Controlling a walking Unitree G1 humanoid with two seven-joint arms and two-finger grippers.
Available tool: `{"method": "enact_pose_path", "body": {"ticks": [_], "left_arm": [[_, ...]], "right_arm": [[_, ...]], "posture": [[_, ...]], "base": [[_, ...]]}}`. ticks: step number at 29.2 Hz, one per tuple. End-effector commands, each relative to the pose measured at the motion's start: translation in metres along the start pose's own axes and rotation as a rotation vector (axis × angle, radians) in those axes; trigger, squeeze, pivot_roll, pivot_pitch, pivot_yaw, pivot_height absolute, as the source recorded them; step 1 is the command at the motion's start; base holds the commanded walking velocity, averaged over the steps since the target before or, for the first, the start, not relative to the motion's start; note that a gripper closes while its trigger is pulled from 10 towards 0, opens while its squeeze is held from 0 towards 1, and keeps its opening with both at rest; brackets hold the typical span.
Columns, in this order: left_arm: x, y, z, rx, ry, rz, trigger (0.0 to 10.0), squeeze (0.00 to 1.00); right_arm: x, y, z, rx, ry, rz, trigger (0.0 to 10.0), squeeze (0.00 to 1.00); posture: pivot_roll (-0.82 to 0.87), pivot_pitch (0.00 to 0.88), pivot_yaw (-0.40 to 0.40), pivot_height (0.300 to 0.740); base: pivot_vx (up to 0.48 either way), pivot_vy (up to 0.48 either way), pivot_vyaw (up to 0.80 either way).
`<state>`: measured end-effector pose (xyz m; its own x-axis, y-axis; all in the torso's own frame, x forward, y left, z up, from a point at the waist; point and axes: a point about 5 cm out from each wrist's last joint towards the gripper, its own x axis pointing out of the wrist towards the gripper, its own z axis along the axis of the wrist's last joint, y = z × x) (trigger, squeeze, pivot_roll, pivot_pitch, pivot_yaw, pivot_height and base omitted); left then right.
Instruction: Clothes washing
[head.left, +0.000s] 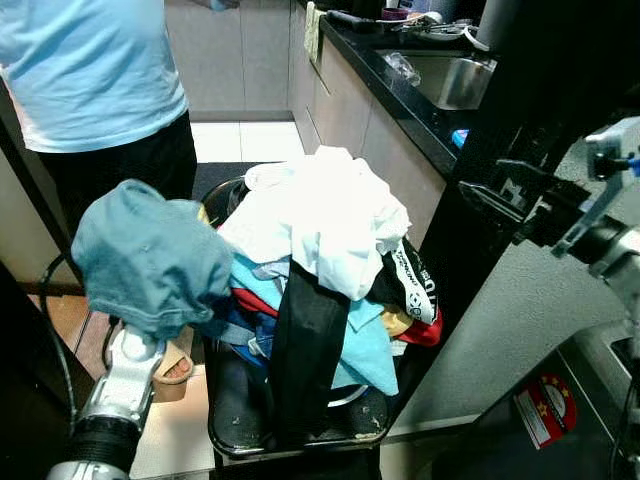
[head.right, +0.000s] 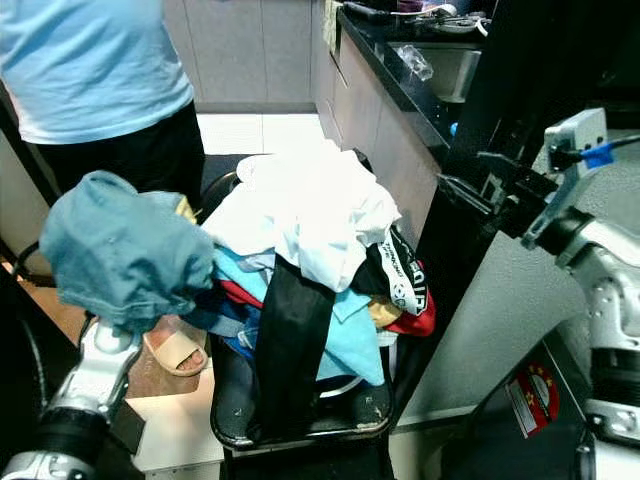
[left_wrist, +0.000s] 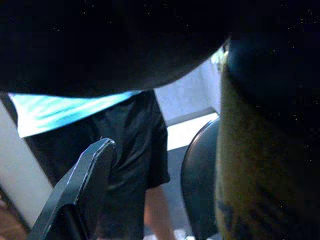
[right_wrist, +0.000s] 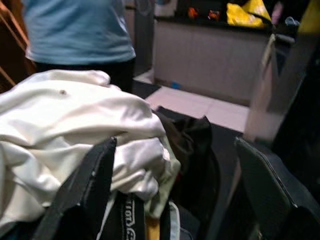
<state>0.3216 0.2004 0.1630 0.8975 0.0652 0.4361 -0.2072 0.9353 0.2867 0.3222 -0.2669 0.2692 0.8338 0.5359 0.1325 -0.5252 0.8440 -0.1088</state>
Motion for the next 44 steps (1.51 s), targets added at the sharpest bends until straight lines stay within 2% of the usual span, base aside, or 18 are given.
{"method": "enact_pose_path", "body": {"ticks": [1, 2, 4, 10, 14, 18, 19, 20, 22, 24, 26, 34, 37, 39, 40, 44], "left_arm": [[0.001, -0.001, 0.000, -0.003, 0.008, -0.006, 10.0, 0.00], [0.004, -0.007, 0.008, -0.017, -0.018, -0.031, 10.0, 0.00], [0.005, -0.009, 0.010, -0.021, -0.023, -0.040, 10.0, 0.00], [0.005, -0.012, 0.011, -0.026, -0.024, -0.055, 10.0, 0.00], [0.004, -0.018, 0.015, -0.041, -0.027, -0.077, 10.0, 0.00], [0.003, -0.024, 0.018, -0.056, -0.028, -0.096, 10.0, 0.00], [0.002, -0.027, 0.019, -0.063, -0.027, -0.103, 10.0, 0.00], [0.002, -0.027, 0.019, -0.063, -0.027, -0.103, 10.0, 0.00], [0.001, -0.029, 0.020, -0.069, -0.023, -0.115, 10.0, 0.00], [0.001, -0.029, 0.020, -0.069, -0.023, -0.115, 10.0, 0.00], [0.000, -0.031, 0.022, -0.073, -0.025, -0.122, 10.0, 0.00], [0.002, -0.033, 0.026, -0.080, -0.039, -0.130, 10.0, 0.00], [0.005, -0.042, 0.049, -0.090, -0.117, -0.152, 10.0, 0.00], [0.005, -0.042, 0.049, -0.090, -0.117, -0.152, 10.0, 0.00], [0.003, -0.051, 0.062, -0.091, -0.161, -0.183, 10.0, 0.00], [0.002, -0.055, 0.066, -0.095, -0.171, -0.195, 10.0, 0.00]], "right_arm": [[-0.004, -0.008, -0.004, -0.003, 0.025, -0.072, 10.0, 0.00], [-0.006, -0.015, 0.001, 0.053, -0.031, -0.106, 10.0, 0.00], [-0.008, -0.016, 0.004, 0.073, -0.058, -0.102, 10.0, 0.00], [-0.009, -0.013, 0.008, 0.077, -0.091, -0.072, 10.0, 0.00], [-0.011, -0.009, 0.009, 0.065, -0.103, -0.038, 10.0, 0.00], [-0.015, -0.001, 0.009, 0.052, -0.120, 0.047, 10.0, 0.00], [-0.019, 0.008, 0.010, 0.039, -0.133, 0.122, 10.0, 0.00], [-0.019, 0.008, 0.010, 0.039, -0.133, 0.122, 10.0, 0.00], [-0.029, 0.024, 0.015, 0.056, -0.201, 0.288, 10.0, 0.00], [-0.029, 0.024, 0.015, 0.056, -0.201, 0.288, 10.0, 0.00], [-0.034, 0.032, 0.017, 0.071, -0.228, 0.353, 10.0, 0.00], [-0.031, 0.033, 0.012, 0.079, -0.212, 0.338, 10.0, 0.00], [-0.031, 0.037, 0.010, 0.095, -0.216, 0.376, 10.0, 0.00], [-0.031, 0.037, 0.010, 0.095, -0.216, 0.376, 10.0, 0.00], [-0.033, 0.041, 0.008, 0.094, -0.211, 0.417, 10.0, 0.00], [-0.034, 0.043, 0.008, 0.097, -0.208, 0.436, 10.0, 0.00]], "posture": [[0.11, 0.037, -0.066, 0.740], [0.11, 0.032, -0.060, 0.740], [0.11, 0.030, -0.059, 0.740], [0.11, 0.030, -0.057, 0.740], [0.11, 0.027, -0.056, 0.740], [0.11, 0.030, -0.054, 0.740], [0.11, 0.032, -0.053, 0.740], [0.11, 0.032, -0.053, 0.740], [0.11, 0.036, -0.053, 0.740], [0.11, 0.036, -0.053, 0.740], [0.11, 0.038, -0.052, 0.740], [0.11, 0.041, -0.048, 0.740], [0.11, 0.044, -0.051, 0.740], [0.11, 0.044, -0.051, 0.740], [0.11, 0.044, -0.051, 0.740], [0.11, 0.044, -0.051, 0.740]], "base": [[0.000, 0.000, 0.00], [0.000, 0.000, -0.76], [0.000, 0.000, -0.77], [0.000, 0.000, -0.79], [0.000, 0.000, 0.00], [0.000, 0.000, 0.00], [0.000, 0.000, 0.00], [0.000, 0.000, 0.00], [0.000, 0.000, 0.00], [0.000, 0.000, 0.00], [0.000, 0.000, 0.00], [0.000, 0.000, 0.00], [0.000, 0.000, 0.00], [0.000, 0.000, 0.00], [0.000, 0.000, 0.00], [0.000, 0.000, 0.00]]}}
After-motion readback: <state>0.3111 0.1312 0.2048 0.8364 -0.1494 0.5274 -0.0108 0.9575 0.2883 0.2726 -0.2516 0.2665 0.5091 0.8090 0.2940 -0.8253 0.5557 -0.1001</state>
